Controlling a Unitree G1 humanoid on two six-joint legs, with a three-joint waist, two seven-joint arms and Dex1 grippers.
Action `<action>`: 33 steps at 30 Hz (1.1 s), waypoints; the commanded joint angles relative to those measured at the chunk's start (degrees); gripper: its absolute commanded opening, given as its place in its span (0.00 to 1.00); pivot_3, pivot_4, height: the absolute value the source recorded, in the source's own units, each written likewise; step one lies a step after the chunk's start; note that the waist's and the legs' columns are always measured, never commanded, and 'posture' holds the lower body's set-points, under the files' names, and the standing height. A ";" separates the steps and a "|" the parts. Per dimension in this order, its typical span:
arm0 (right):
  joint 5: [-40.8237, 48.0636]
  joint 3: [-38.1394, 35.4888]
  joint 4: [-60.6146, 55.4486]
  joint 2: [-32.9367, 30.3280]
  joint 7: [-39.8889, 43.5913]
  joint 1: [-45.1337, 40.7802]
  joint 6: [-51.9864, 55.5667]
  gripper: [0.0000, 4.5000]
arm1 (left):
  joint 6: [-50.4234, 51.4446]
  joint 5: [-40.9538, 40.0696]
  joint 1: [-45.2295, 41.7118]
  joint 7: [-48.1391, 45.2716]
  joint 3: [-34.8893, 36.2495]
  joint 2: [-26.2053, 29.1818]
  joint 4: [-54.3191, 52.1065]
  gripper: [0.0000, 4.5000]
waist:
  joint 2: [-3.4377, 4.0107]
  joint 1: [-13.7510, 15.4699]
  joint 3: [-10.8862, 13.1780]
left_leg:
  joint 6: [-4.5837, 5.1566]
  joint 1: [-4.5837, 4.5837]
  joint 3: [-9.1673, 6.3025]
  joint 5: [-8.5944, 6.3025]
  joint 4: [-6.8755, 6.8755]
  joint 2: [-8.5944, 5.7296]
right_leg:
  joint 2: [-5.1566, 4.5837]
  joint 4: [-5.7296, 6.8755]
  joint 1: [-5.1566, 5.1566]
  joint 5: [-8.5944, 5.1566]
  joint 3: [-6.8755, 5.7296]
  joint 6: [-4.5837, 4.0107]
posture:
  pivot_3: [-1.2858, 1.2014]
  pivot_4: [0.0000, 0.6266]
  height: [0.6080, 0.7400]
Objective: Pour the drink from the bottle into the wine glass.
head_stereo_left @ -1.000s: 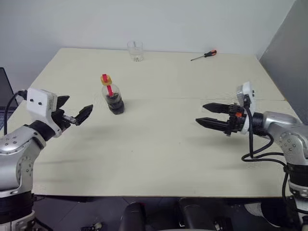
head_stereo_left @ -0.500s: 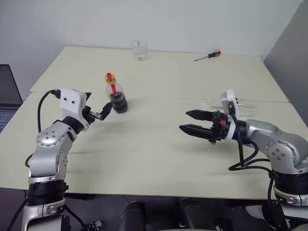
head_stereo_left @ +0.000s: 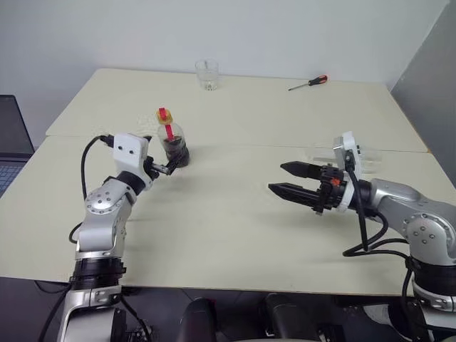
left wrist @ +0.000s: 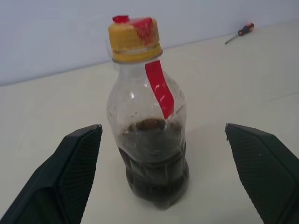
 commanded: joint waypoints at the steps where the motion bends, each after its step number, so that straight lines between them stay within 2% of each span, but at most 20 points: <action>1: 1.96 -1.23 -2.84 -0.59 -0.81 -0.22 -0.05 1.00 | -4.58 2.59 -1.98 1.94 0.06 0.09 3.60 1.00 | 0.00 -0.01 0.00 | 0.00 0.00 0.00 0.00 0.00 0.00 | 0.01 0.00 0.00 0.00 0.00 0.00 | 0.52 0.24 1.00; 14: 5.32 -2.81 -2.54 0.30 -5.11 -1.60 0.06 1.00 | -14.06 1.59 -8.75 -4.16 -1.46 -1.79 16.40 1.00 | -0.01 0.12 0.00 | 0.00 -0.09 0.02 0.01 0.07 -0.02 | -0.02 -0.01 0.00 0.03 -0.17 -0.02 | 0.52 0.24 1.00; 33: 5.69 -2.02 -2.13 -1.99 -6.21 -2.01 -0.14 1.00 | -17.45 1.18 -13.25 -4.89 -0.77 -2.12 27.67 1.00 | -0.01 0.06 0.00 | 0.01 -0.13 0.00 0.01 0.10 -0.01 | 0.00 0.00 0.00 0.01 -0.27 0.02 | 0.52 0.24 1.00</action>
